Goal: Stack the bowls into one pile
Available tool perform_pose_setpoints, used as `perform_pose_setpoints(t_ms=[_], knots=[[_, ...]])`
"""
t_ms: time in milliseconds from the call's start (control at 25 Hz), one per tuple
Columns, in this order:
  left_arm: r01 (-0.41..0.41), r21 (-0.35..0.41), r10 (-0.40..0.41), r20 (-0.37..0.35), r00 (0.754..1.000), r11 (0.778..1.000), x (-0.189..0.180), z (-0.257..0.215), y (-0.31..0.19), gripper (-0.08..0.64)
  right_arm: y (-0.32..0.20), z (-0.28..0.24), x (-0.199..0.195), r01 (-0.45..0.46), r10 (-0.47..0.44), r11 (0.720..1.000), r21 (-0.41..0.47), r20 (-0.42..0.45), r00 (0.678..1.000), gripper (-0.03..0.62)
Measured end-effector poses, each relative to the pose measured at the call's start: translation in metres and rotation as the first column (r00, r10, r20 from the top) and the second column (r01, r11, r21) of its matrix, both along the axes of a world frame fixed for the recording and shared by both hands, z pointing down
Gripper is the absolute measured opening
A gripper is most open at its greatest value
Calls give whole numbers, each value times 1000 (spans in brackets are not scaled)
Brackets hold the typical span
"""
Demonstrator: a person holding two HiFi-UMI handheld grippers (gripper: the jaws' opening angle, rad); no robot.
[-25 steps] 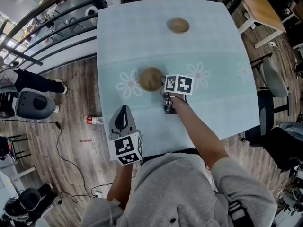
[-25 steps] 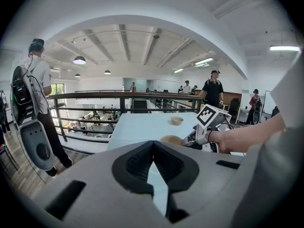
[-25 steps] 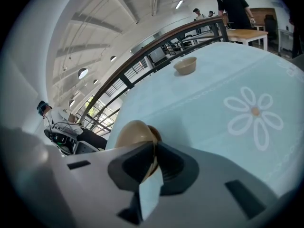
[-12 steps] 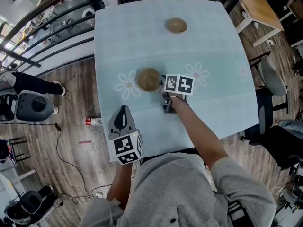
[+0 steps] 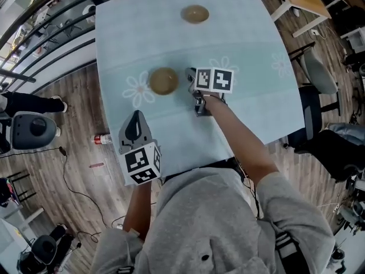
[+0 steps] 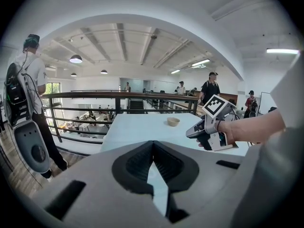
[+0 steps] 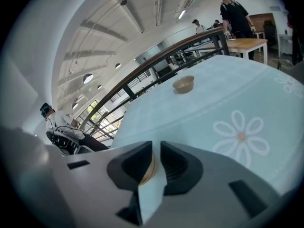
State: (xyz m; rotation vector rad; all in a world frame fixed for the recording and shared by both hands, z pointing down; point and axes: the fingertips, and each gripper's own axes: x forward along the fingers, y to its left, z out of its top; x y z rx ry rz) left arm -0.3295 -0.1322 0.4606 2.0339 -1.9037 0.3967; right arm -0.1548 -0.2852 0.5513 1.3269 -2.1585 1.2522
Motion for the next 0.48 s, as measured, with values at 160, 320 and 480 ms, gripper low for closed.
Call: perform_pose_setpoints(t_ms=[160, 320, 480], knots=[[-13, 4, 13, -8, 1000, 1000, 6, 2, -3, 17, -14, -28, 25, 5, -3, 998, 62, -34, 999, 38], [-32, 3, 32, -20, 999, 999, 16, 4, -6, 17, -29, -60, 58, -24, 29, 992, 125, -40, 999, 40], [-32, 8, 33, -14, 999, 999, 22, 3, -10, 18, -50, -87, 91, -63, 64, 982, 177, -2, 998, 80]])
